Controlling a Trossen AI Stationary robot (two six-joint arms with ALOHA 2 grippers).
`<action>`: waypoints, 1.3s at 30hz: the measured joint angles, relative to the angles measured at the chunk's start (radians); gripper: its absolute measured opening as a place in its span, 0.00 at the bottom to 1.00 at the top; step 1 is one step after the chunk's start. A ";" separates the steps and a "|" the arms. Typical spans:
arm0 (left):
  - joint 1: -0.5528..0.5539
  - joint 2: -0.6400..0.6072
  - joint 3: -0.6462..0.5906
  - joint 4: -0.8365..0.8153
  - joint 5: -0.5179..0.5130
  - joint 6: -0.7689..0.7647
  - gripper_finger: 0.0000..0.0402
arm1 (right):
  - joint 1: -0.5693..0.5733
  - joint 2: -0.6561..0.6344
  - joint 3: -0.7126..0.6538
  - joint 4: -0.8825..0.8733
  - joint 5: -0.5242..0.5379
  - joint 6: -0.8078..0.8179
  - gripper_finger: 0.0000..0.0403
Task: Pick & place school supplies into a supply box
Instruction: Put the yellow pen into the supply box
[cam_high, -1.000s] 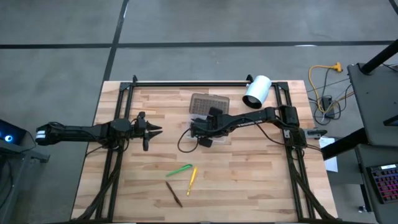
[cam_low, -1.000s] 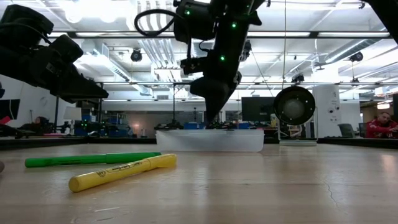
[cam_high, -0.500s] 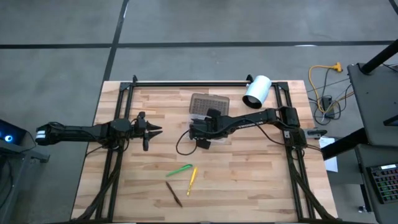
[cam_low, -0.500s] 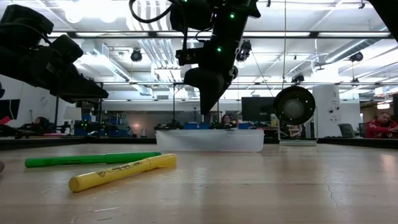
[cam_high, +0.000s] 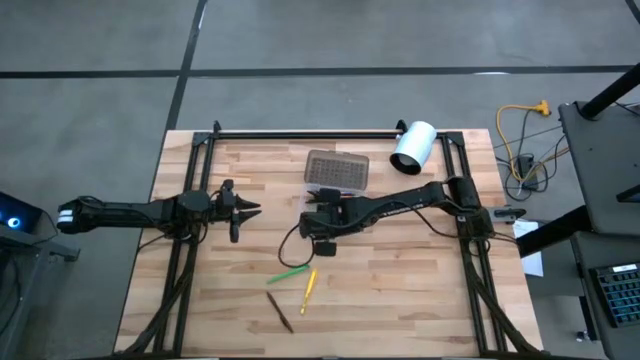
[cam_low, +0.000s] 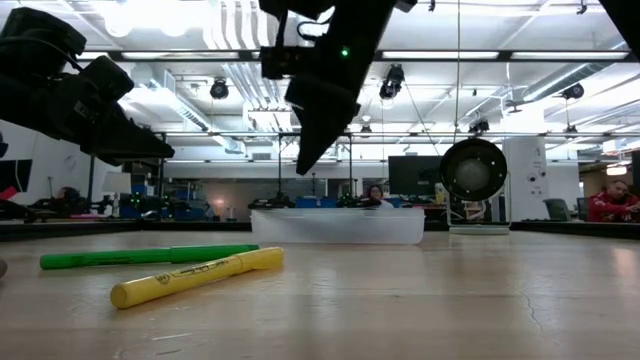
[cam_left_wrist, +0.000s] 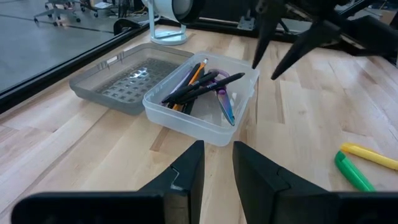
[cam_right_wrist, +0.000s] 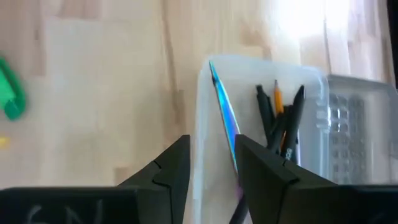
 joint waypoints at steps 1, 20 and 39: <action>0.000 0.000 0.000 0.000 0.000 0.000 0.17 | 0.005 0.000 0.000 0.003 0.000 -0.002 0.29; 0.000 0.000 0.000 0.000 0.000 0.000 0.17 | 0.081 0.000 -0.002 0.022 0.000 -0.028 0.25; 0.000 0.000 0.000 0.000 0.000 0.000 0.17 | 0.222 0.000 -0.006 -0.014 -0.001 -0.148 0.22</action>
